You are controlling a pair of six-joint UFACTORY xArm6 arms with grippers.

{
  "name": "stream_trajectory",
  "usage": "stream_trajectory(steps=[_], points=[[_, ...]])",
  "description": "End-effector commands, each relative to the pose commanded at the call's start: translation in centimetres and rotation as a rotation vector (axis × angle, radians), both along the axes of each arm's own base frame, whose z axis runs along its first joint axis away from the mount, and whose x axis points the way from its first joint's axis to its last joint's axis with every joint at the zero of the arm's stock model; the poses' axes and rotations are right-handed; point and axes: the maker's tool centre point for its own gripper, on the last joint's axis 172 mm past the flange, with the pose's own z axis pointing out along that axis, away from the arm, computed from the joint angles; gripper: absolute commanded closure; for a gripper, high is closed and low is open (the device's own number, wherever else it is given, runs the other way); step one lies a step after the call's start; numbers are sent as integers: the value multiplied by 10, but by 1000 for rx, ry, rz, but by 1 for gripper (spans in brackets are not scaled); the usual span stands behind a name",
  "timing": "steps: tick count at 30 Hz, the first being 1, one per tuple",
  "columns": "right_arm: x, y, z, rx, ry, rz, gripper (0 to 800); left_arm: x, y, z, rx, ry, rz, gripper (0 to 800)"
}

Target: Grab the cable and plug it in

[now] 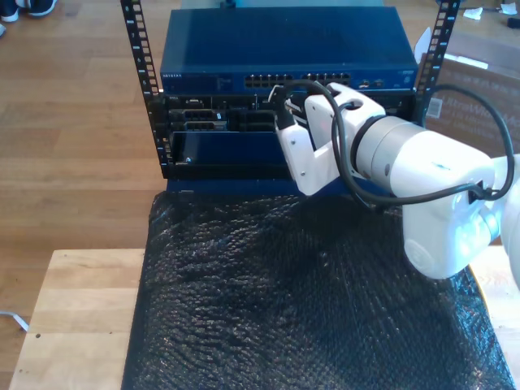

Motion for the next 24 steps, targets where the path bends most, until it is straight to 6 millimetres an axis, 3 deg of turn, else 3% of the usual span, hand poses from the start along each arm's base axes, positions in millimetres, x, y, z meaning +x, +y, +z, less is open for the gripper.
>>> stream_trajectory(steps=[3,8,10,18,20,24], points=[[-3,2,2,1,0,3,800,0,0,0,-1,0,0,0],[-17,4,-25,-21,55,9,800,0,0,0,-1,0,0,0],[-26,4,-22,-22,53,13,800,0,0,0,-1,0,0,0],[-42,-5,-53,-18,114,0,800,0,0,0,-1,0,0,0],[-40,-8,-54,-18,115,-6,800,0,0,0,-1,0,0,0],[-20,-37,-43,-6,93,-62,800,0,0,0,-1,0,0,0]])
